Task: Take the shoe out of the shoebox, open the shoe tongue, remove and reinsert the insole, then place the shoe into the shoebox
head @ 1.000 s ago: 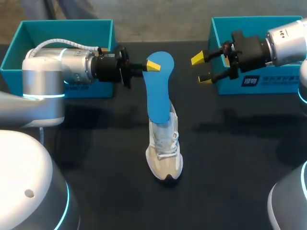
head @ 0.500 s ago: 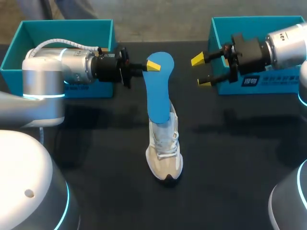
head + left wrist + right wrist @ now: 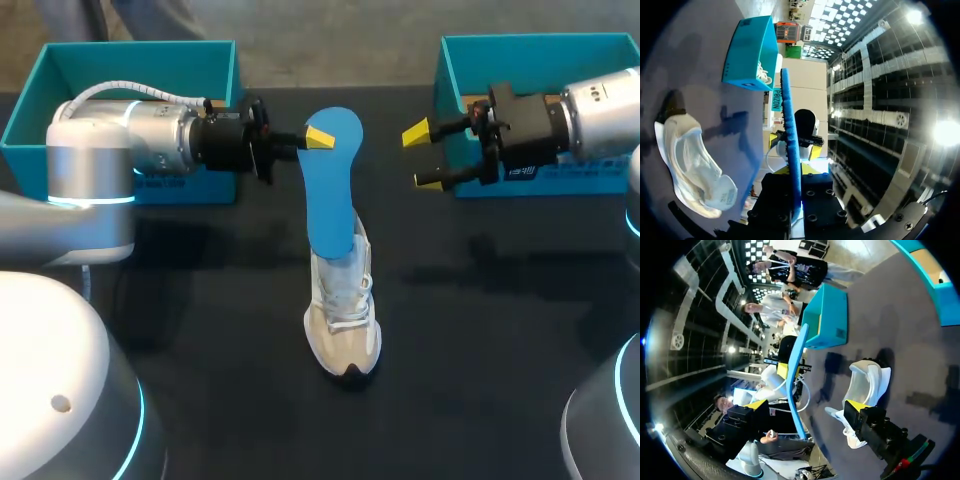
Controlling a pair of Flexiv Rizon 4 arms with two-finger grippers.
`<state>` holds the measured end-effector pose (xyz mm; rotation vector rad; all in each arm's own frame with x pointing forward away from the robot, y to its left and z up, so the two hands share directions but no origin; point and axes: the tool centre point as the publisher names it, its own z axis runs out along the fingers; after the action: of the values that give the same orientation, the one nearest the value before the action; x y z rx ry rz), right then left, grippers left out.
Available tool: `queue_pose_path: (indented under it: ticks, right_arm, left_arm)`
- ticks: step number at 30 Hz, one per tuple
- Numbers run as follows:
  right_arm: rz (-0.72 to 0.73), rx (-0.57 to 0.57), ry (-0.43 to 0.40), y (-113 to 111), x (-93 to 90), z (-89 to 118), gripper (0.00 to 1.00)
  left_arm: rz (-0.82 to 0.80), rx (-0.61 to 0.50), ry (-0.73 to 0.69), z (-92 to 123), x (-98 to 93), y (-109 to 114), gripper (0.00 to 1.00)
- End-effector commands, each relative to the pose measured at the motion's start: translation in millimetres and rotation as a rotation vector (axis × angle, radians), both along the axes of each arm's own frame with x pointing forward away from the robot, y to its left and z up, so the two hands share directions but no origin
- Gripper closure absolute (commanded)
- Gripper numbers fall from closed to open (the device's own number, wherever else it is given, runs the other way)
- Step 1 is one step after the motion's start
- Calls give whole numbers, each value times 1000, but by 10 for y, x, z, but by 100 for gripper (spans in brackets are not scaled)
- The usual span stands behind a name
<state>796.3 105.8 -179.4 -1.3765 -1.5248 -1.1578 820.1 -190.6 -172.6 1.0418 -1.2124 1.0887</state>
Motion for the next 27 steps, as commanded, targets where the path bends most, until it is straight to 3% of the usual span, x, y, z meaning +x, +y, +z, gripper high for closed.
queue_pose_path:
  ticks: [1, 8, 20, 27]
  right_arm:
    - [0, -3, 1, 8, 4, -2, 0]
    - [0, -3, 1, 8, 4, -2, 0]
    - [0, -3, 1, 8, 4, -2, 0]
    - [0, -3, 1, 8, 4, -2, 0]
  left_arm:
    - [18, 2, -184, 36, 24, 22, 100]
    - [81, -30, -376, 88, 103, 17, 100]
    - [106, -41, -556, 289, 286, 86, 100]
    - [121, -18, -587, 368, 324, 124, 100]
